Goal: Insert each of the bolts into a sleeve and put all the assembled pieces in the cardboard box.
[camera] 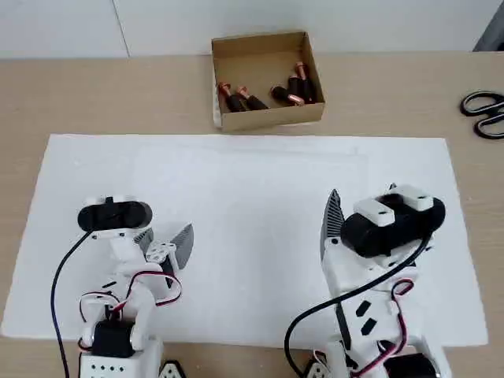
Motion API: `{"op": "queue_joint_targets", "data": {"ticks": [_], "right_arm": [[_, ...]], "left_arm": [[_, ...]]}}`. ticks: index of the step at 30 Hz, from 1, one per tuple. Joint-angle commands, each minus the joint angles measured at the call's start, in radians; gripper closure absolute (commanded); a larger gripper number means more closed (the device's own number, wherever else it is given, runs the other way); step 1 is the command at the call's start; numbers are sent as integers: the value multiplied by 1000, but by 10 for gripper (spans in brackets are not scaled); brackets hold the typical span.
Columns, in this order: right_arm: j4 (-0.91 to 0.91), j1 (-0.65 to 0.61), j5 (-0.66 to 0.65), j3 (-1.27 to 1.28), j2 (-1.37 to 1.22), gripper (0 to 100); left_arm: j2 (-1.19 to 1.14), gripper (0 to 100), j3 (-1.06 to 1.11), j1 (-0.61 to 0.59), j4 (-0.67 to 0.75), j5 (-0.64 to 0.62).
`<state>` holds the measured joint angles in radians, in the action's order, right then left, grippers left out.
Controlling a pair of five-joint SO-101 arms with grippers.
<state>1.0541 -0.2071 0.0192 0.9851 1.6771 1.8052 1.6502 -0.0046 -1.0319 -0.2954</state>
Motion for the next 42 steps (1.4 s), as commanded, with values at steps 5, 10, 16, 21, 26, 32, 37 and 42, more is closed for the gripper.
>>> {"op": "queue_joint_targets", "data": {"ticks": [5, 10, 16, 21, 26, 32, 37, 42], "right_arm": [[-22, -8, -8, 5, 85, 709], [-16, -5, -9, 17, 136, 709], [-22, -5, -8, 74, 137, 709], [-22, -7, -6, 75, 137, 709], [-22, -7, -6, 75, 137, 709], [-22, -7, -6, 75, 137, 709], [-22, -7, -6, 75, 137, 709], [-22, -7, -6, 75, 137, 709]], "left_arm": [[14, 745, -4, 0, 23, 2], [14, 745, -4, 0, 23, 2], [14, 745, -4, 0, 23, 2], [14, 745, -4, 0, 23, 2], [14, 745, -4, 0, 23, 2], [14, 745, -4, 0, 23, 2], [14, 745, -4, 0, 23, 2], [14, 745, -4, 0, 23, 2]]}}
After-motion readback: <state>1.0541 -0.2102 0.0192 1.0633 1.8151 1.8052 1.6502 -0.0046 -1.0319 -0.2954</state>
